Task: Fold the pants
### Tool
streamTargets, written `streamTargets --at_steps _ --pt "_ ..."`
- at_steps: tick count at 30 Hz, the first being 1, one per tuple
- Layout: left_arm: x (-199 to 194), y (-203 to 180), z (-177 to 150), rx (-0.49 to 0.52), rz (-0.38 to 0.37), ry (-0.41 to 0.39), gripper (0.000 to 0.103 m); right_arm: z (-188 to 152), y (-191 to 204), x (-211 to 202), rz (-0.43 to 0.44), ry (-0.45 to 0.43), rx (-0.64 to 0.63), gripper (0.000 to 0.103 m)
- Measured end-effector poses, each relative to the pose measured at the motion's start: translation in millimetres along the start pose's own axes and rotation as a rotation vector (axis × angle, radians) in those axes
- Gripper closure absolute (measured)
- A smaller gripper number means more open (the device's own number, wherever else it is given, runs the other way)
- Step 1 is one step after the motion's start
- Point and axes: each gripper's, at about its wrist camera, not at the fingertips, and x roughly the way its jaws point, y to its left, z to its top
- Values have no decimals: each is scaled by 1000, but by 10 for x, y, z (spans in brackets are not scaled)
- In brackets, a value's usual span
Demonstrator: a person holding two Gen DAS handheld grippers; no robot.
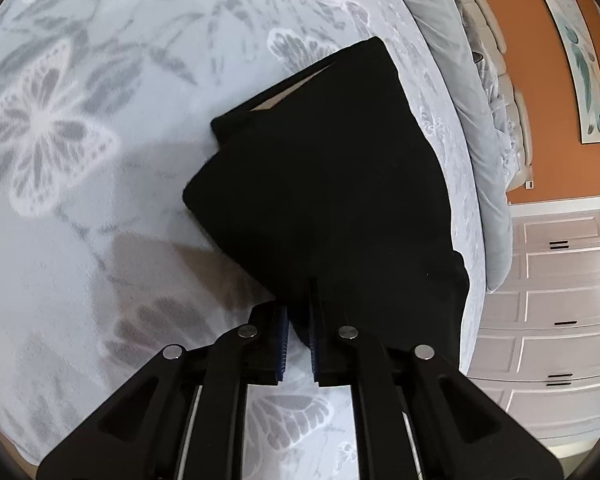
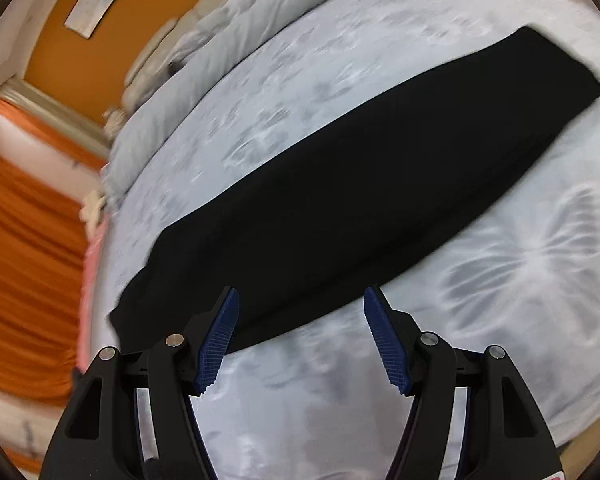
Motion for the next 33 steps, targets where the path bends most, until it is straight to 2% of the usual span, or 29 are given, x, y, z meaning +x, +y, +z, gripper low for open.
streamTargets --at_steps 2,4,7,10,11,13,15,16,18,20,21,22,23,24,27,29,30,31,32,33 --pt "16 -23 34 -6 0 11 95 -25 134 256 11 91 -13 39" --pt "-37 1 48 1 2 15 95 -37 231 553 -13 144 -7 40" --pt "-71 -69 79 18 8 12 95 -33 268 835 -54 167 22 45" --pt "-54 -107 71 41 26 15 95 -30 241 911 -50 140 77 46" --pt "-50 -79 78 43 28 16 94 -7 256 915 -53 125 68 61" --pt "-21 -71 92 41 31 19 94 30 286 943 -60 118 38 97" --pt "-13 -74 91 39 31 15 94 43 273 882 -23 92 59 98" --pt "-41 -78 81 36 24 8 94 21 321 726 -6 53 35 98" --pt "-99 -65 63 44 15 5 94 -71 362 450 16 12 9 98" --pt "-124 -85 60 74 37 4 93 -184 283 363 5 17 25 98" --pt "-105 -87 62 86 50 5 93 -226 225 439 -22 46 31 98" --pt "-68 -93 64 95 72 5 92 -261 112 629 -67 126 67 96" --pt "-17 -83 60 88 88 9 92 -256 44 711 -59 170 128 90" --pt "-3 -74 54 76 86 3 91 -250 20 724 -44 175 150 90" --pt "-110 -85 29 76 61 -14 90 -193 65 456 -21 130 129 79" --pt "-271 -125 -7 110 61 -34 87 -119 6 113 11 73 113 73" --pt "-366 -157 -25 133 67 -54 86 -64 -66 -60 1 29 103 63" --pt "-471 -191 -49 158 90 -87 89 17 -212 -272 -44 -32 102 49" --pt "-628 -255 -97 203 145 -153 89 93 -382 -428 -96 -91 108 43" --pt "-729 -303 -137 239 184 -198 89 193 -626 -614 -172 -163 124 43"
